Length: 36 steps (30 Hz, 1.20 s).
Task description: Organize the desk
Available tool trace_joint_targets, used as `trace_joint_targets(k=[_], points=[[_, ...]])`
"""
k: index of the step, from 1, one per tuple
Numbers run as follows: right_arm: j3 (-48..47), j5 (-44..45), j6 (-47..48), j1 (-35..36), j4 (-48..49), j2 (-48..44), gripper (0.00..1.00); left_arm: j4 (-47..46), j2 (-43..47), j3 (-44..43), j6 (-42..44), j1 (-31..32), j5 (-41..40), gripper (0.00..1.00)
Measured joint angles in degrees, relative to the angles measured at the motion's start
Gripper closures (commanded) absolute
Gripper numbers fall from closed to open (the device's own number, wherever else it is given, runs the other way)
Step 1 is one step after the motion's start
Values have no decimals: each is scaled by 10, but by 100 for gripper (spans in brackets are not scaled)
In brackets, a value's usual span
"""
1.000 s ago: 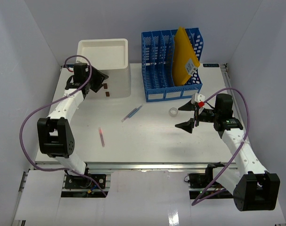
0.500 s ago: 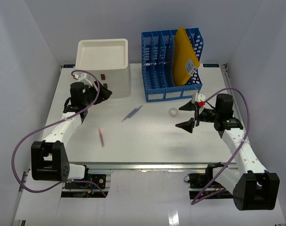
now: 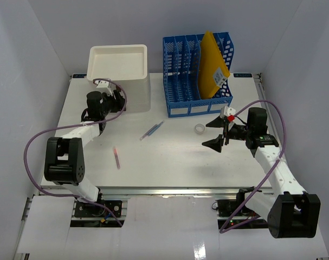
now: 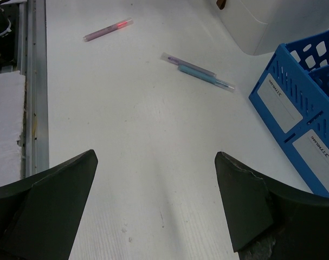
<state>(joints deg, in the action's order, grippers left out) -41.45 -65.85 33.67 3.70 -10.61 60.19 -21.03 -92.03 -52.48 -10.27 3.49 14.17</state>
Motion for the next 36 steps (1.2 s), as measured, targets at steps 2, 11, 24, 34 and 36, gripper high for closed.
trace_joint_targets(k=[2,11,24,34,36], points=[[0,1,0,0,0,2,4,-7,-16,-13,-1,0,-14,40],[0,1,2,0,0,6,4,-12,-52,-27,-5,0,-43,61],[0,1,4,-4,-2,7,4,-12,-62,-31,-21,0,-41,98],[0,1,4,-15,-4,5,4,-6,-51,-27,-23,0,-39,100],[0,1,4,-15,-4,5,4,-4,-40,-19,-24,0,-37,100]])
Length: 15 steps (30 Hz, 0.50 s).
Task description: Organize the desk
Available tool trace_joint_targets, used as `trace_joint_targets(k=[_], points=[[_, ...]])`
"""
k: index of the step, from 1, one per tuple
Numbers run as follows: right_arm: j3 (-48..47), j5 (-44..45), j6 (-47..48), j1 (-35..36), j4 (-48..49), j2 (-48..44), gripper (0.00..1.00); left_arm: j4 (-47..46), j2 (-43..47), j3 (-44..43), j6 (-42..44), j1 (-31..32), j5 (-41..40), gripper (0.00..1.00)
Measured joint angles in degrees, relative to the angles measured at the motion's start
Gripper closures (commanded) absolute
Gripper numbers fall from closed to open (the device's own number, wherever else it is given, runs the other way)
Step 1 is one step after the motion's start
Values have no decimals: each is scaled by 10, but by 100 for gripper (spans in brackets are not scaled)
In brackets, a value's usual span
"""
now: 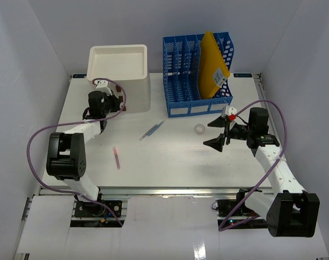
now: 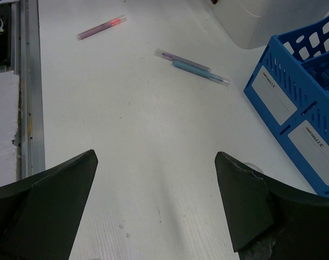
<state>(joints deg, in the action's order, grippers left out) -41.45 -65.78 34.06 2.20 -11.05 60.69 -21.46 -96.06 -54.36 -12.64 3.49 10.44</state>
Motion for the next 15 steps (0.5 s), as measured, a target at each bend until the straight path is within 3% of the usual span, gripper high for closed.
trace_joint_targets(k=[15], points=[[0,-2,0,0,-9,0,4,-23,142,130,-5,0,10,100]])
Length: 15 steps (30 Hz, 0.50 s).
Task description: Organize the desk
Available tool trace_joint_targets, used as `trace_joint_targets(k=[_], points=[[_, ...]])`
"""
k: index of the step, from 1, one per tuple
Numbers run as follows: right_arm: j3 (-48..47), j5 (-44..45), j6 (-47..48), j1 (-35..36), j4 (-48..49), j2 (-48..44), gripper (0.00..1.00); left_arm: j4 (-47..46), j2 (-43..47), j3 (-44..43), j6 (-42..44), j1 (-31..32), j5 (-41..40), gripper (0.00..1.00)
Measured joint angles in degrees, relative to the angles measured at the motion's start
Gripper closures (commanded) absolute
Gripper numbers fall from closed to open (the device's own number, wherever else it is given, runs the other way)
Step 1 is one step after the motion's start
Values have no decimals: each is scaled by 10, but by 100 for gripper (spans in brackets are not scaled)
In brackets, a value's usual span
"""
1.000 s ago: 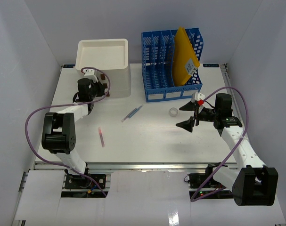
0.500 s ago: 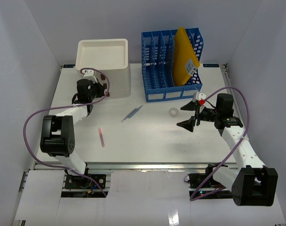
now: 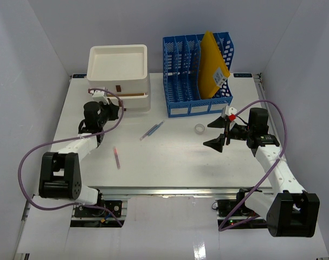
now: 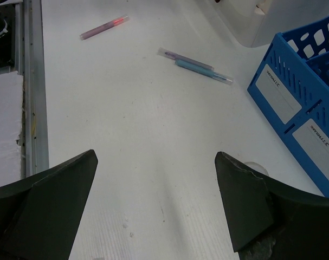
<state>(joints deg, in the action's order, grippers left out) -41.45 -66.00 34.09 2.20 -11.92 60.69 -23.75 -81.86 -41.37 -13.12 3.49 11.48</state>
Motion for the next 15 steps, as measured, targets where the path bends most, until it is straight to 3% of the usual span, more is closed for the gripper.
trace_joint_targets(k=[9,12,14,15], points=[[0,-2,5,0,-3,0,4,11,144,114,-21,0,3,100],[0,-4,14,0,-14,2,4,15,175,134,-31,0,3,55],[0,-7,21,0,-19,5,4,17,180,135,-37,0,4,37],[0,-8,25,0,-21,7,4,18,175,131,-43,0,6,34]])
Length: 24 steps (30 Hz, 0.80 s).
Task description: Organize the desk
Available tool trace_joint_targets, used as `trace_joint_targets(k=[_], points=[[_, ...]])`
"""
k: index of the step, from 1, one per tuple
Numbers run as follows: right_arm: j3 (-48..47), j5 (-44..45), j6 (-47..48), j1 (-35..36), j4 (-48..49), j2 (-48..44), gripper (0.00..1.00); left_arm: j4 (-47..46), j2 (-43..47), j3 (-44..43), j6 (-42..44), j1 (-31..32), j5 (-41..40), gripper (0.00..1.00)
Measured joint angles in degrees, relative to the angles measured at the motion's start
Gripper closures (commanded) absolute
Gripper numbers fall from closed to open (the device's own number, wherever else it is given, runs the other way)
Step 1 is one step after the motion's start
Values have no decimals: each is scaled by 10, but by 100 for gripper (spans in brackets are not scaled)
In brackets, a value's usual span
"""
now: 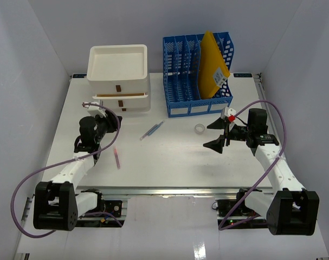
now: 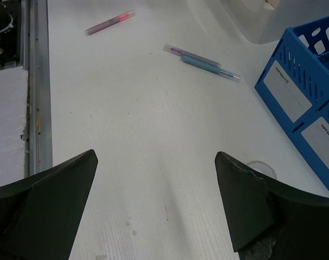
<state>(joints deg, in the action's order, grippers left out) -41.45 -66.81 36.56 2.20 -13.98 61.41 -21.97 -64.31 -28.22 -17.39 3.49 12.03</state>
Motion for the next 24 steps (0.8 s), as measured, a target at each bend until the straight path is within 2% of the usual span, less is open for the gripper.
trace_joint_targets(k=[2,4,5,10,18,24], points=[[0,-1,4,0,-4,4,4,5,-22,-17,-3,0,4,29],[0,-1,7,0,-9,7,4,6,-59,-42,-1,0,9,15],[0,-1,8,0,-11,8,4,7,-78,-55,1,0,11,13],[0,-1,13,0,-12,12,4,14,-177,-135,12,0,23,13],[0,-1,16,0,-18,25,4,41,-275,-232,38,0,6,30],[0,-4,16,0,-24,25,4,52,-296,-252,46,1,-14,54]])
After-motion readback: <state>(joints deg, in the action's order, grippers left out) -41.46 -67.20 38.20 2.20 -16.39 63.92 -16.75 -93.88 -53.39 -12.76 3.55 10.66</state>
